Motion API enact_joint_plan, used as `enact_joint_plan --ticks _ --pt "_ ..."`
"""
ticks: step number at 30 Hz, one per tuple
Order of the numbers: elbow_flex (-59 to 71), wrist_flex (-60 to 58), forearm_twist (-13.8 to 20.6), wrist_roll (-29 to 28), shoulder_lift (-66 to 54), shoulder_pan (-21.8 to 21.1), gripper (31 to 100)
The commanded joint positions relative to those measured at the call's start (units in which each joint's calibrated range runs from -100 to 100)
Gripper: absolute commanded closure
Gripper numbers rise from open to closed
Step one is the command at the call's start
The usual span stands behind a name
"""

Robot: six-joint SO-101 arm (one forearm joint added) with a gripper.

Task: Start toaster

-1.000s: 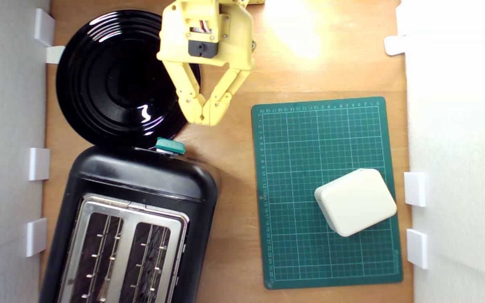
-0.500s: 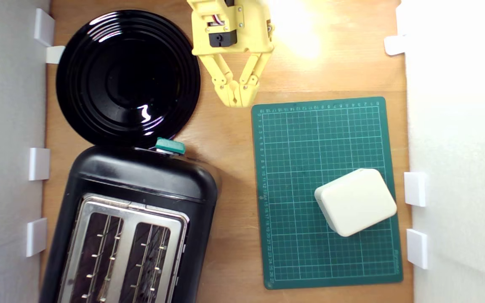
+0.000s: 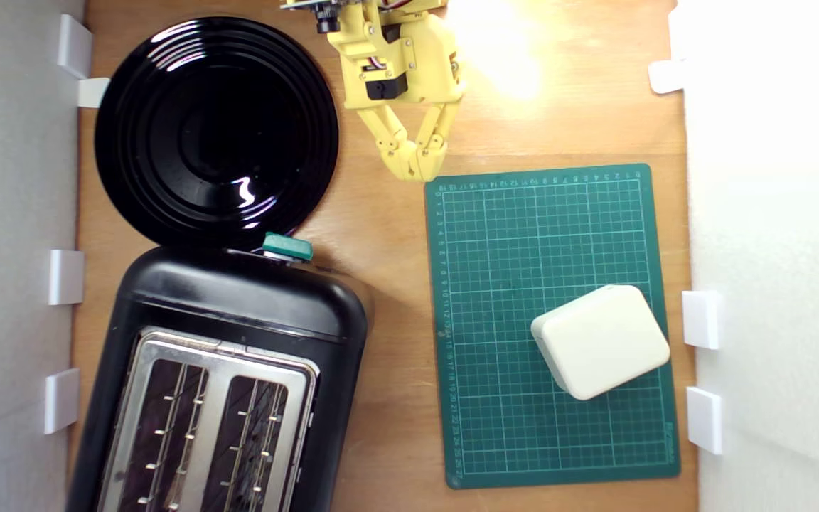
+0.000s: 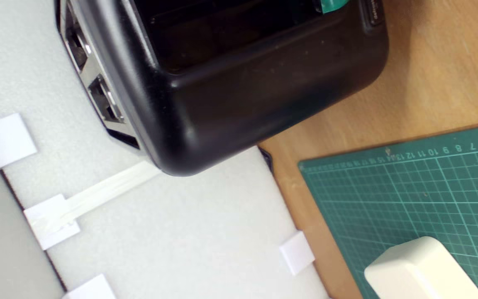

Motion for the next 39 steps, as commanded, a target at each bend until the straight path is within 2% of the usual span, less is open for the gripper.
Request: enact_joint_plan --ticks 1,6,9,12,18,39 --pt "1.9 0.0 -0.1 0.0 -0.7 0.7 98.9" --pt "1.9 0.3 0.8 0.0 -0.7 0.7 98.9" --pt "2.7 0.3 7.0 -0.5 -0.7 0.2 98.9" --pt "2.9 0.5 8.9 -1.6 -0.7 0.1 98.9" --pt "3.0 8.1 9.2 -2.0 -0.8 0.1 98.8" --pt "3.0 9.0 9.2 -2.1 -0.8 0.1 98.9"
